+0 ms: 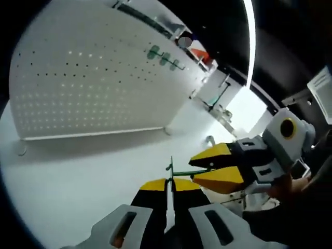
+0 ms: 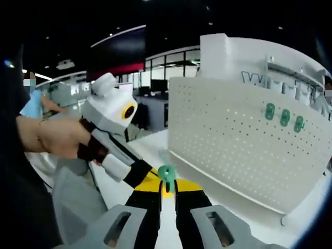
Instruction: Insert the hook assembly into the mounting plate slot until the hook locks in place.
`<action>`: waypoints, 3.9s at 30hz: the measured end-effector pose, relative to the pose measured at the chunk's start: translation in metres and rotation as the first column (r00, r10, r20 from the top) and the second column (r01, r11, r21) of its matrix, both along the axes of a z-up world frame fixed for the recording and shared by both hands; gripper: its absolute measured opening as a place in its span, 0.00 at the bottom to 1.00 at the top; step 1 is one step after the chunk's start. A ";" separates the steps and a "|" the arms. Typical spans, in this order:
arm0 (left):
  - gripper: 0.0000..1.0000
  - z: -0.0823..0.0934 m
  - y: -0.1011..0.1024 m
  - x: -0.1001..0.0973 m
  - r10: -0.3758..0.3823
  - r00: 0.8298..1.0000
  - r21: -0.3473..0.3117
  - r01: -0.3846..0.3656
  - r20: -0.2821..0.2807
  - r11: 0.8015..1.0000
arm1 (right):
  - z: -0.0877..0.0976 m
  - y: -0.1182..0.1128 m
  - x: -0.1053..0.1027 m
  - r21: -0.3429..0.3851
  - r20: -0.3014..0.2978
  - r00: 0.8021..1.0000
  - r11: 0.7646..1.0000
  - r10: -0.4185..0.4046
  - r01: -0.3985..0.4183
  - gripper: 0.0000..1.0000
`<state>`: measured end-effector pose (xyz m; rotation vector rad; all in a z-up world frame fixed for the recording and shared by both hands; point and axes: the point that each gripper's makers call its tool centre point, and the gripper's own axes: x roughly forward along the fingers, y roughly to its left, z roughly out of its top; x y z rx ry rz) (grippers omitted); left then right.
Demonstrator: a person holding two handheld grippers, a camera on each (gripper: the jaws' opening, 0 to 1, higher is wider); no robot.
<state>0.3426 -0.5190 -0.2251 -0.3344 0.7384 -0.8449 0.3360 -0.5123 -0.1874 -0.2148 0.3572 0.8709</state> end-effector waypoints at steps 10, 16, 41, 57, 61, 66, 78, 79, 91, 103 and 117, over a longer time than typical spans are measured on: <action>0.02 0.003 0.001 -0.001 -0.005 1.000 -0.004 0.005 -0.002 1.000 | -0.001 0.001 0.000 -0.004 -0.003 1.000 1.000 0.004 -0.004 0.04; 0.02 0.006 0.001 -0.001 -0.012 1.000 0.002 0.012 0.005 1.000 | -0.001 0.002 -0.001 0.009 -0.010 1.000 1.000 0.022 -0.022 0.01; 0.03 0.004 0.001 -0.004 -0.082 0.994 0.120 0.073 0.066 0.990 | 0.000 0.000 -0.002 0.054 -0.021 1.000 0.998 0.016 -0.015 0.00; 0.18 -0.002 -0.006 -0.011 -0.159 0.978 0.133 0.141 0.138 0.981 | -0.008 -0.008 -0.002 0.152 -0.147 0.989 0.987 -0.030 0.052 0.00; 0.43 -0.005 -0.007 -0.012 -0.161 0.978 0.150 0.141 0.135 0.979 | -0.008 -0.010 -0.002 0.193 -0.179 0.983 0.978 -0.038 0.073 0.00; 0.54 -0.004 -0.012 -0.017 -0.186 0.972 0.146 0.165 0.144 0.975 | -0.009 -0.010 -0.003 0.199 -0.190 0.981 0.977 -0.040 0.079 0.00; 0.92 0.002 -0.023 -0.032 -0.207 0.965 0.089 0.195 0.162 0.977 | -0.011 -0.013 -0.002 0.203 -0.193 0.980 0.976 -0.043 0.083 0.00; 0.95 0.003 -0.023 -0.032 -0.198 0.966 0.084 0.187 0.164 0.979 | -0.012 -0.013 -0.002 0.202 -0.195 0.980 0.976 -0.042 0.082 0.00; 1.00 0.023 -0.012 -0.021 -0.109 0.969 0.047 0.101 0.224 0.994 | -0.007 -0.017 0.001 0.214 -0.186 0.981 0.972 -0.055 0.095 0.00; 1.00 0.035 -0.008 -0.020 -0.062 0.955 0.019 0.059 0.290 0.998 | -0.004 -0.030 0.010 0.212 -0.160 0.983 0.969 -0.094 0.127 0.00; 1.00 0.038 0.009 -0.011 0.026 0.959 -0.013 -0.023 0.284 1.000 | 0.034 -0.093 0.064 0.261 -0.037 0.957 0.921 -0.289 0.288 0.00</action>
